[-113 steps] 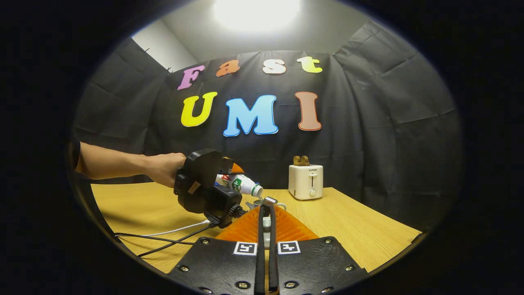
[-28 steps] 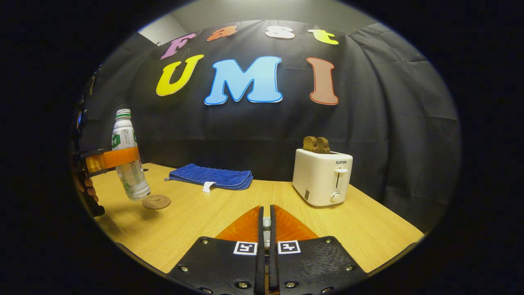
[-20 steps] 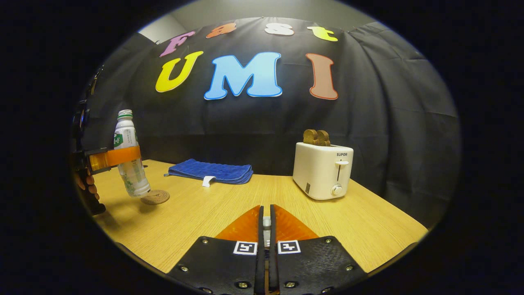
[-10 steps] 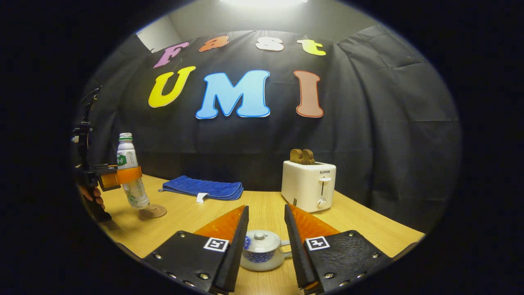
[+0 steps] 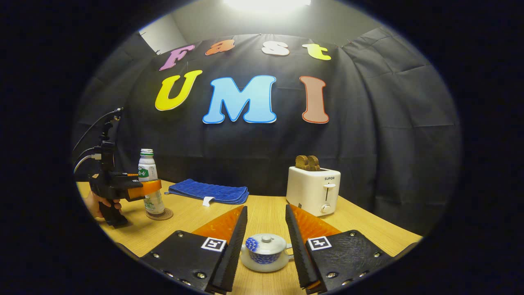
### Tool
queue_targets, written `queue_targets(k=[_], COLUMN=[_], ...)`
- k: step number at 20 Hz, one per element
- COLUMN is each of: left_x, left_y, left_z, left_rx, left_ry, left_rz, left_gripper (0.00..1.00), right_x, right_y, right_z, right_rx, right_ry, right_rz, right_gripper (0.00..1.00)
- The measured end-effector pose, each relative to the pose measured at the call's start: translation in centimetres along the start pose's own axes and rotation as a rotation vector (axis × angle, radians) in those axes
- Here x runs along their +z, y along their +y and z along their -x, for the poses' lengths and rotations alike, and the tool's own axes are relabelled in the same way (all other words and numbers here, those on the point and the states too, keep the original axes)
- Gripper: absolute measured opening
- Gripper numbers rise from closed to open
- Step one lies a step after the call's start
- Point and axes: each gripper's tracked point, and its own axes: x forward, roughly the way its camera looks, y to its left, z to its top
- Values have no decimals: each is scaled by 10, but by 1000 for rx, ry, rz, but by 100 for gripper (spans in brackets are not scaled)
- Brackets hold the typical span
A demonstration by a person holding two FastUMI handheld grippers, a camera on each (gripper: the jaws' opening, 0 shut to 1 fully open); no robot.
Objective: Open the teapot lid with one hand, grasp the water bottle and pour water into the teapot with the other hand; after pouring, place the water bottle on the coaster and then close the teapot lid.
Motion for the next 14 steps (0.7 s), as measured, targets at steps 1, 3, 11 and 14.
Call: queue_targets(k=[1,3,11,14], left_x=[-3,-6,-6,-1], left_y=[1,0,-9,-11], left_z=[-1,-2,-3,-2], left_rx=[7,4,-11,-11], left_ry=[1,10,16,-2], left_rz=[0,25,-7,-1], left_gripper=[76,80,90,100], right_x=[1,3,6,8], right_y=[0,-4,-1,-5], right_z=[0,0,2,2], right_rx=[-1,-12,1,-7], right_ry=[0,-8,-20,-30], right_rz=[1,8,-14,-19], right_gripper=[58,58,58,58])
